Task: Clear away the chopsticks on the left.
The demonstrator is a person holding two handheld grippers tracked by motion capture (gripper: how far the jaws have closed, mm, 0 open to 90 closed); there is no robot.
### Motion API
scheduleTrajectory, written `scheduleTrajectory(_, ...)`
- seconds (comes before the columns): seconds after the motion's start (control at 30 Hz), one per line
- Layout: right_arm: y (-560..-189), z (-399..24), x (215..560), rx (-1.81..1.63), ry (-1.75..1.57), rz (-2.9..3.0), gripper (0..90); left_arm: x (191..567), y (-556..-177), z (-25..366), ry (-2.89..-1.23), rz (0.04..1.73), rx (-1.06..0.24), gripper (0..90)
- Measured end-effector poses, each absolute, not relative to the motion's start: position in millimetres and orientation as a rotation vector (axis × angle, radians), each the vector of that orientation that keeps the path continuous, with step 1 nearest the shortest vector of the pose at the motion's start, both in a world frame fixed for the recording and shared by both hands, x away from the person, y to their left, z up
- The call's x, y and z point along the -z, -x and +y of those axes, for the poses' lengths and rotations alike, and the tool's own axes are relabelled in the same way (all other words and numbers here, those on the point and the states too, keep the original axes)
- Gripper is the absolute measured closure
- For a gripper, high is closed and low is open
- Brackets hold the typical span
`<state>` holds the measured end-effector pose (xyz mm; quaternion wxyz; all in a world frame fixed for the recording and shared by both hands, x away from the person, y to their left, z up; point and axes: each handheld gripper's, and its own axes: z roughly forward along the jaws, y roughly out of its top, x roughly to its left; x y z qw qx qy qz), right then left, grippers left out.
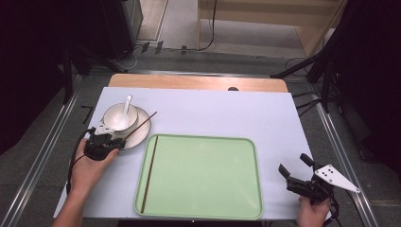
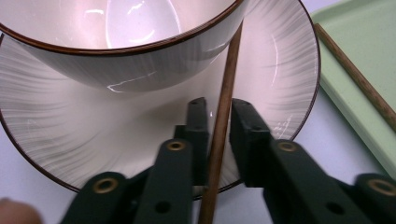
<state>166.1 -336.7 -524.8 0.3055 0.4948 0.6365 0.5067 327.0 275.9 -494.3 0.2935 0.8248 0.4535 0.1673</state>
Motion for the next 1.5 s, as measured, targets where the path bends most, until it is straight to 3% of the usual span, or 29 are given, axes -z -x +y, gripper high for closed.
scheduleTrajectory(0.1, -166, -336, 525, -1.341, -1.308, 1.687, 7.6, 491, -325, 274, -2.196, 1.182, -0.415, 85.0)
scheduleTrajectory(0.57, -165, -337, 524, -1.339, -1.31, 1.681, 7.6, 475, -286, 235, -2.116, 1.11, -0.365, 85.1)
scheduleTrajectory(0.83, -165, -337, 524, -1.343, -1.309, 1.679, 7.6, 489, -260, 205, -2.086, 1.111, -0.229, 85.0)
scheduleTrajectory(1.5, -167, -336, 524, -1.342, -1.301, 1.684, 7.6, 517, -219, 151, -2.168, 1.087, -0.117, 84.9)
